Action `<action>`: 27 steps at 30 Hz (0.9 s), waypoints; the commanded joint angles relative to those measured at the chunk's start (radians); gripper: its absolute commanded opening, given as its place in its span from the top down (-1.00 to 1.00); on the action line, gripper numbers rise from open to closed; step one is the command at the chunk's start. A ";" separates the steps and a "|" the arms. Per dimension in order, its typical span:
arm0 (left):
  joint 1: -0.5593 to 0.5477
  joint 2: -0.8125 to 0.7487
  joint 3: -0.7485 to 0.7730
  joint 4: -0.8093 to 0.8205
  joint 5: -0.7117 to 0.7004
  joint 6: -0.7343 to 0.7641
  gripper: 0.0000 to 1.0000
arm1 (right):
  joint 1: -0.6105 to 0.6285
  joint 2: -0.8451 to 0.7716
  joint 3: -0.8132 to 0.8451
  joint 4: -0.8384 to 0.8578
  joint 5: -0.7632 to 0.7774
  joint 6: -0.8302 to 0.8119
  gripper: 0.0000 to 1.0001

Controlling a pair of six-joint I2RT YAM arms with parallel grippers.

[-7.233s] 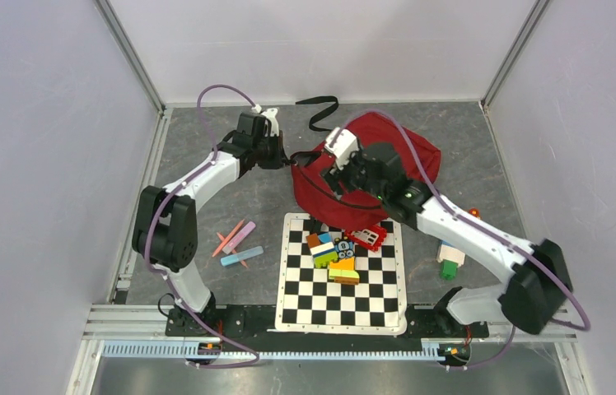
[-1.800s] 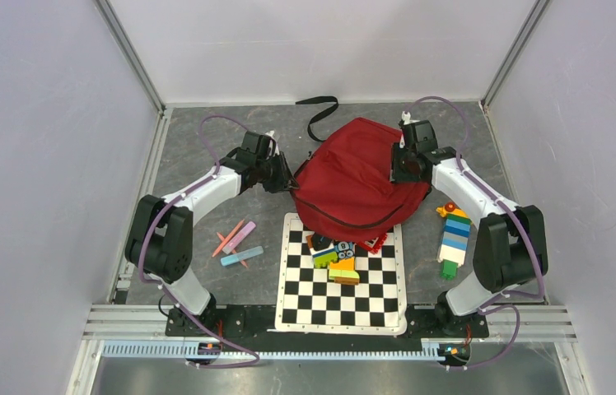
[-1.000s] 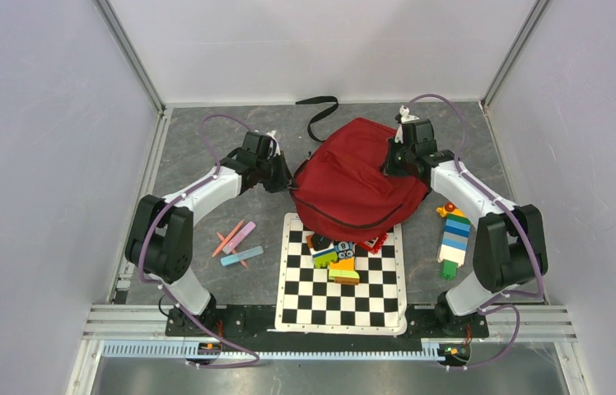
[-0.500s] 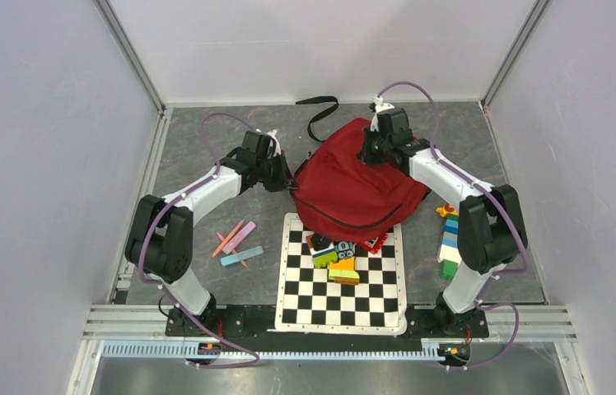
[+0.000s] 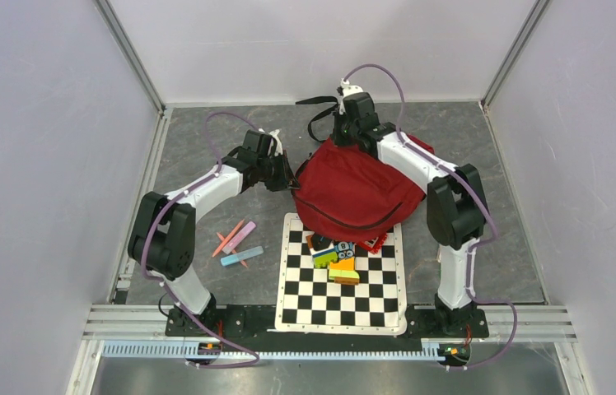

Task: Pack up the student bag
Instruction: Unzip the student bag at the center of the board.

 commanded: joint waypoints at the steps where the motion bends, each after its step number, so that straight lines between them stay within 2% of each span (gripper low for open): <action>1: -0.004 0.008 0.042 0.046 0.036 0.034 0.96 | 0.024 0.073 0.129 0.070 0.038 -0.005 1.00; 7: -0.005 0.012 0.049 0.058 0.018 0.024 0.96 | 0.068 0.139 0.185 0.056 0.022 -0.035 1.00; 13: -0.005 0.012 0.067 0.054 -0.002 0.019 0.95 | 0.074 0.140 0.230 0.044 0.014 -0.081 1.00; 15: -0.005 0.010 0.083 0.041 -0.015 0.021 0.75 | 0.072 0.126 0.250 0.040 -0.007 -0.148 0.78; 16: -0.004 0.010 0.092 0.033 -0.018 0.024 0.54 | 0.071 0.115 0.257 0.036 -0.018 -0.194 0.61; 17: -0.005 0.009 0.107 0.020 -0.024 0.027 0.25 | 0.067 0.099 0.258 0.029 -0.025 -0.236 0.42; 19: -0.004 0.005 0.136 -0.004 -0.041 0.033 -0.23 | 0.047 0.067 0.248 -0.002 -0.028 -0.306 0.16; 21: -0.004 -0.004 0.162 -0.025 -0.066 0.037 -0.53 | 0.005 0.023 0.204 -0.027 -0.101 -0.332 -0.08; 24: -0.007 -0.030 0.194 -0.059 -0.121 0.039 -0.70 | -0.083 -0.059 0.099 -0.043 -0.232 -0.337 -0.22; 27: -0.014 -0.054 0.224 -0.071 -0.156 0.018 -0.75 | -0.136 -0.152 -0.028 -0.063 -0.328 -0.358 -0.26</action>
